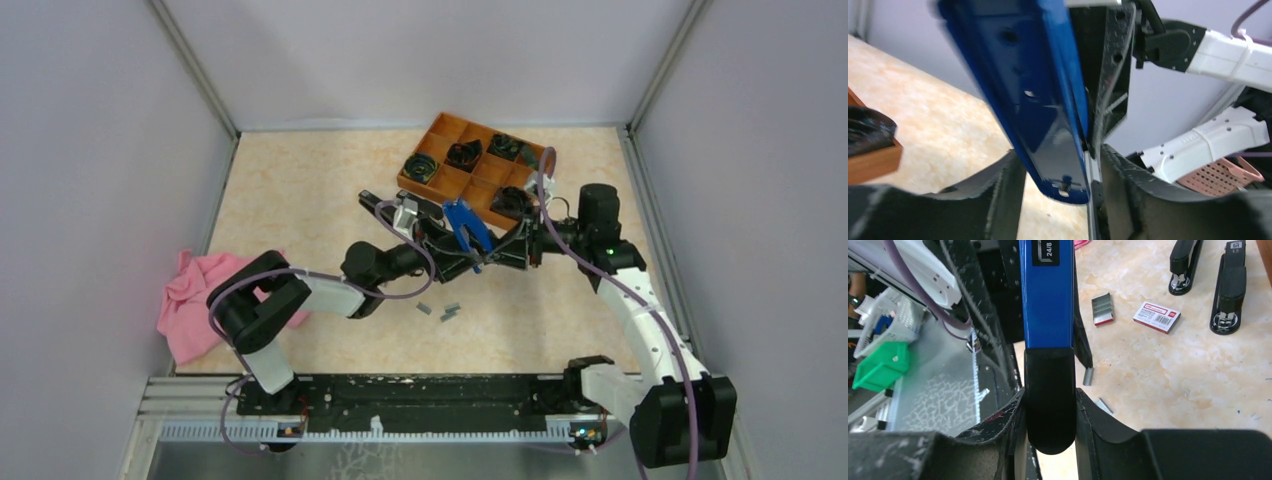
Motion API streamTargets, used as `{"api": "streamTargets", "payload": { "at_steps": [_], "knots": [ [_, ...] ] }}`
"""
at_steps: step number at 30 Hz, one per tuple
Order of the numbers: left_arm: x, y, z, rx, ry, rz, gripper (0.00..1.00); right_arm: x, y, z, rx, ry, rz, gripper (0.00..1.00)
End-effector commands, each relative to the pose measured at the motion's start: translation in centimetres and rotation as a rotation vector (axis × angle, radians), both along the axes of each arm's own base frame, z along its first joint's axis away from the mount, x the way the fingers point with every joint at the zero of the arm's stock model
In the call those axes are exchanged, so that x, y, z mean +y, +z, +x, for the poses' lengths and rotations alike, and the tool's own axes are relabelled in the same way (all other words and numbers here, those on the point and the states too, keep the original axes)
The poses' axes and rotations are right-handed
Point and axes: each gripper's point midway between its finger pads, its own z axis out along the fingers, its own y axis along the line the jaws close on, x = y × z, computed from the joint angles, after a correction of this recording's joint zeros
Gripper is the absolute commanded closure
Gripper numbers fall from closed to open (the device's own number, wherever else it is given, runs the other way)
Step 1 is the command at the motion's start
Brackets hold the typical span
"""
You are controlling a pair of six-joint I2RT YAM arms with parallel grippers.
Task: Unload the staples from the stapler
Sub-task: Unload the staple at the center of the board, then place the stapler at the center of the board.
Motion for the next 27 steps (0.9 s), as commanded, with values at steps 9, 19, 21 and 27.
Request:
{"api": "streamTargets", "payload": {
  "at_steps": [9, 19, 21, 27],
  "knots": [
    [1.2, 1.7, -3.9, -0.105, -0.035, -0.086, 0.13, -1.5, 3.4, 1.6, -0.108, -0.055, 0.097, 1.00],
    [7.3, -4.5, -4.4, -0.012, 0.179, 0.184, 0.02, -6.8, 1.9, 4.5, -0.234, -0.397, -0.187, 1.00],
    [8.8, -6.2, -4.1, 0.028, 0.238, 0.263, 0.01, -8.8, 1.1, 5.5, -0.241, -0.511, -0.270, 1.00],
    [13.5, -6.9, -3.9, 0.084, 0.408, 0.323, 0.01, -14.2, -1.3, 7.1, -0.177, -0.734, -0.423, 1.00]
  ]
}}
